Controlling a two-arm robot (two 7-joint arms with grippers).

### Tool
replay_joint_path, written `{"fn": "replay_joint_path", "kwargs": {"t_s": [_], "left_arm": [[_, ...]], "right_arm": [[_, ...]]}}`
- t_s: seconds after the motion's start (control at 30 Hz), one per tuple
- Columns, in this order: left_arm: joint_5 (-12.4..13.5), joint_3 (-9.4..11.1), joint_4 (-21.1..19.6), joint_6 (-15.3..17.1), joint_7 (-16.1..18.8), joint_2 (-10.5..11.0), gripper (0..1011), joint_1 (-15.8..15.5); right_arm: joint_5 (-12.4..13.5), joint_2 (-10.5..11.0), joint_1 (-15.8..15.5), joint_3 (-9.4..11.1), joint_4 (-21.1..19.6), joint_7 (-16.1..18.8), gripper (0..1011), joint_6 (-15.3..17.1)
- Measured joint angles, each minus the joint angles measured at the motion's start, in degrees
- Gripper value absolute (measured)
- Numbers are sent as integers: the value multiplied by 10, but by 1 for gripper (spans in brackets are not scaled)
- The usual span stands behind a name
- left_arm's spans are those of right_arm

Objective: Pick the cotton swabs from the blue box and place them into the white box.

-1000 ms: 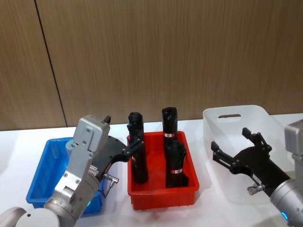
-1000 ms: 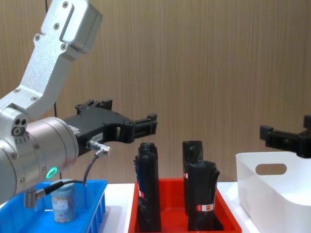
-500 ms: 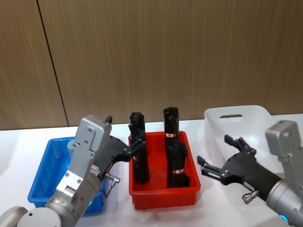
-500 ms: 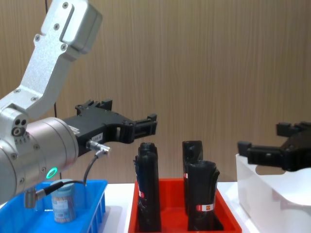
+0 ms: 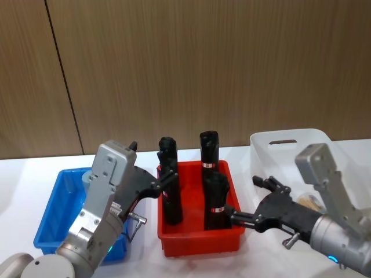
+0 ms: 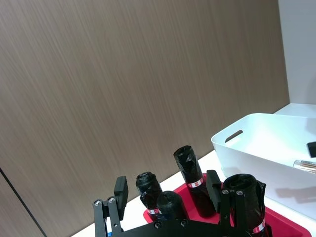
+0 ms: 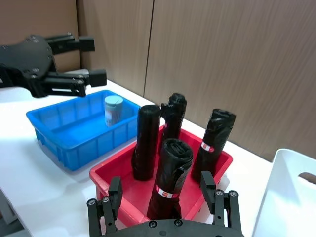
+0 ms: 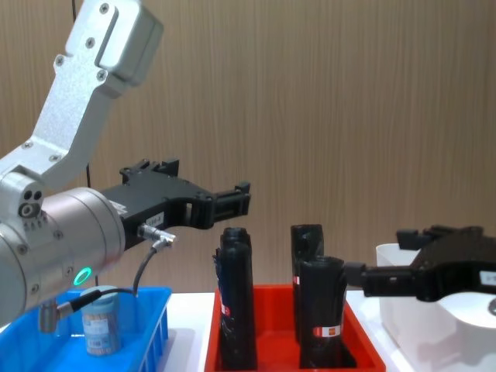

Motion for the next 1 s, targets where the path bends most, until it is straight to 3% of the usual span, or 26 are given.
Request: {"fn": "replay_joint_path", "kwargs": {"t_s": [0.37,1.0], "left_arm": [[0,0,0,0,0,0,1004,0],[0,0,0,0,0,0,1004,0]], "right_arm": [[-15,-26,54,-9,78,34,1001,22],[-27,-66,123,-26,187,44,1001,28]]}}
